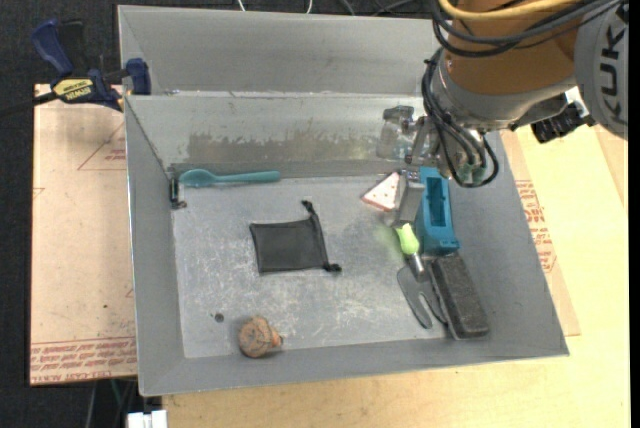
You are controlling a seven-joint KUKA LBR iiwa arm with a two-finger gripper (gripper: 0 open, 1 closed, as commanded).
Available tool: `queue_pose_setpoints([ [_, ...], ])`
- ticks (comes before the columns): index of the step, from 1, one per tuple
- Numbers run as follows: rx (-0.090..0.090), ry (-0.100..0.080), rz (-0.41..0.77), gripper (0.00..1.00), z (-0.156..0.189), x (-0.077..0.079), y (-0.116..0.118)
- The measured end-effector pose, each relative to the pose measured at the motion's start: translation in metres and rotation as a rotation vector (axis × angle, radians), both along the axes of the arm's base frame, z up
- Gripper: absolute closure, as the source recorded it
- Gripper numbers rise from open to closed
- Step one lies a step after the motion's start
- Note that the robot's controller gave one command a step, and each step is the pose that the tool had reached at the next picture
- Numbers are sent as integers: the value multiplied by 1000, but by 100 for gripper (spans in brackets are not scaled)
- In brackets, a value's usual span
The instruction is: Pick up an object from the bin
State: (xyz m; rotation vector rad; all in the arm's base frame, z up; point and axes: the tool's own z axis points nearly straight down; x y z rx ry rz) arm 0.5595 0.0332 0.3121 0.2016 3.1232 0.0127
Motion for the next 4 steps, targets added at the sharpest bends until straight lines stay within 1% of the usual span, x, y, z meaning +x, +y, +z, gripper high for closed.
queue_pose_setpoints([
  [1, 1, -9, 12, 0, -54, 3, 59],
  [2, 0, -9, 8, 0, -68, 7, 69],
  [3, 3, -14, -9, 0, -132, 12, 78],
  [4, 4, -20, -29, 0, -181, 1, 72],
])
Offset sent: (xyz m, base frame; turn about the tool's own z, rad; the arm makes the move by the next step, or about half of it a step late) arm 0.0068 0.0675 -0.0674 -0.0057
